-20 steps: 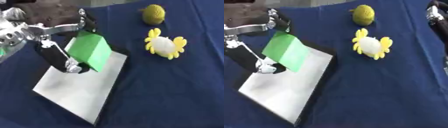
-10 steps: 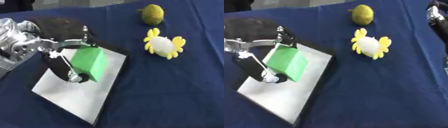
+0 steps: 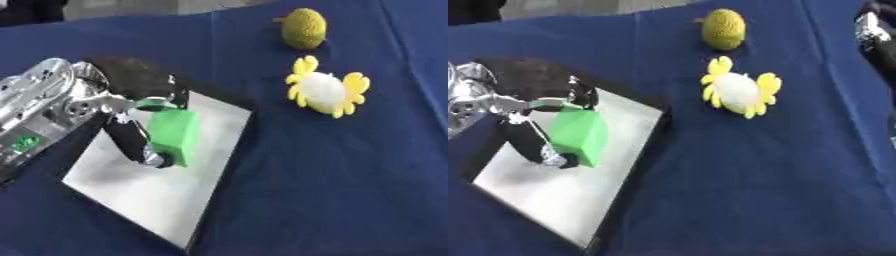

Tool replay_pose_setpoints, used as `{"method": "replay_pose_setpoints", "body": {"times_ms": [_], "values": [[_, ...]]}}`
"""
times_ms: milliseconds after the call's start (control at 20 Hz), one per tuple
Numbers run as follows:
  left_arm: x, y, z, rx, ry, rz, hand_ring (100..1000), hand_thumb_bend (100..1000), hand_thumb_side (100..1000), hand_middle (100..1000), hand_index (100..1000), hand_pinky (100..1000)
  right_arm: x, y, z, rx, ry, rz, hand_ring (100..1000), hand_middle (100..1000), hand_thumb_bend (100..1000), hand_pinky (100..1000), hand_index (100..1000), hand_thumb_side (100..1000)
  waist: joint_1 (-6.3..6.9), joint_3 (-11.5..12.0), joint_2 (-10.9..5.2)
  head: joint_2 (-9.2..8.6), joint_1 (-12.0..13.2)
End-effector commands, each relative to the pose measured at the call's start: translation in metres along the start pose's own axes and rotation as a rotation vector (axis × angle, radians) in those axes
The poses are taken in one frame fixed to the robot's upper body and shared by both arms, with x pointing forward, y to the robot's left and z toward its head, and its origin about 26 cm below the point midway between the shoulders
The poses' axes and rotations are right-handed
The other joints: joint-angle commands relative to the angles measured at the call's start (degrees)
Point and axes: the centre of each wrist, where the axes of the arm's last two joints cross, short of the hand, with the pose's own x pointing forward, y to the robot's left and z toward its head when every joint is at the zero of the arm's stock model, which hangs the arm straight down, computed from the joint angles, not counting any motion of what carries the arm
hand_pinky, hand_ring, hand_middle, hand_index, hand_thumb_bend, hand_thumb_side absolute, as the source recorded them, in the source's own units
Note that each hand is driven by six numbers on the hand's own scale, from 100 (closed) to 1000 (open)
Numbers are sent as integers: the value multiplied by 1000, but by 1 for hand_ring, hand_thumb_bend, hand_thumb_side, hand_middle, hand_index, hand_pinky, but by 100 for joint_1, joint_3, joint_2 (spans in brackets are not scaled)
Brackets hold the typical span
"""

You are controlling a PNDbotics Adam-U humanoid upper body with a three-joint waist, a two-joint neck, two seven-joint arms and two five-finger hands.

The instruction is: Pick up objects on the table and place them in the box.

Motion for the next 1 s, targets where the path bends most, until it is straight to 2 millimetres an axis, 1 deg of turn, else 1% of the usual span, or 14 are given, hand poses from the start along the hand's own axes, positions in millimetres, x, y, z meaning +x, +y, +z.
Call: {"method": "replay_pose_setpoints", "body": {"times_ms": [50, 100, 150, 200, 250, 350, 400, 450, 500, 550, 600, 650, 900, 1000], "values": [[-5, -2, -2, -33, 22, -44, 906, 220, 767, 869, 791, 960, 8, -4, -3, -5, -32, 16, 952, 910, 100, 912, 835, 520, -46, -14, -54, 40, 30], [-5, -4, -5, -44, 23, -62, 916, 206, 774, 880, 803, 971, 8, -4, -3, -5, -31, 16, 952, 910, 100, 912, 835, 520, -46, -18, -51, 40, 34], [-5, -6, -8, -54, 24, -83, 923, 218, 779, 889, 831, 976, 8, -3, -3, -5, -31, 15, 952, 910, 100, 911, 835, 521, -47, -24, -47, 40, 35], [-6, -8, -10, -62, 25, -104, 923, 218, 779, 889, 831, 976, 8, -3, -3, -5, -30, 15, 952, 910, 100, 911, 835, 521, -48, -28, -44, 40, 34], [-7, -11, -11, -72, 23, -119, 922, 343, 759, 890, 869, 973, 8, -3, -3, -5, -30, 16, 951, 909, 100, 911, 835, 519, -47, -32, -41, 40, 34], [-11, -15, -12, -89, 11, -125, 920, 504, 781, 890, 882, 969, 8, -4, -2, -6, -28, 19, 950, 909, 100, 911, 834, 519, -41, -32, -39, 40, 41], [-14, -17, -11, -95, 7, -117, 922, 529, 785, 893, 886, 970, 7, -4, -2, -7, -28, 21, 950, 908, 100, 911, 834, 519, -38, -30, -39, 40, 43], [-18, -18, -10, -96, 6, -106, 923, 609, 792, 896, 895, 971, 7, -4, -2, -8, -26, 22, 949, 908, 100, 911, 833, 519, -36, -25, -40, 40, 37], [-20, -18, -7, -95, 8, -96, 923, 622, 789, 896, 896, 970, 7, -4, -2, -8, -24, 23, 949, 908, 100, 911, 833, 519, -34, -22, -42, 40, 38], [-22, -19, -5, -94, 10, -88, 924, 666, 782, 898, 901, 970, 7, -4, -2, -8, -23, 24, 949, 907, 100, 911, 833, 519, -30, -18, -47, 40, 43], [-24, -19, -4, -94, 12, -83, 924, 672, 782, 898, 901, 970, 6, -4, -1, -8, -23, 25, 949, 907, 100, 911, 833, 519, -26, -16, -50, 40, 48], [-25, -18, -2, -92, 16, -79, 926, 723, 782, 902, 907, 970, 6, -4, -1, -7, -22, 26, 948, 907, 100, 910, 832, 519, -23, -11, -54, 40, 48], [-29, -19, 6, -85, 24, -51, 924, 804, 750, 899, 908, 964, 6, -4, -1, -4, -19, 29, 948, 907, 100, 910, 832, 519, -6, 3, -61, 40, 46], [-31, -20, 8, -88, 29, -43, 926, 917, 737, 901, 910, 968, 5, -4, -1, -4, -17, 31, 948, 907, 100, 911, 832, 520, 1, 5, -59, 40, 46]]}}
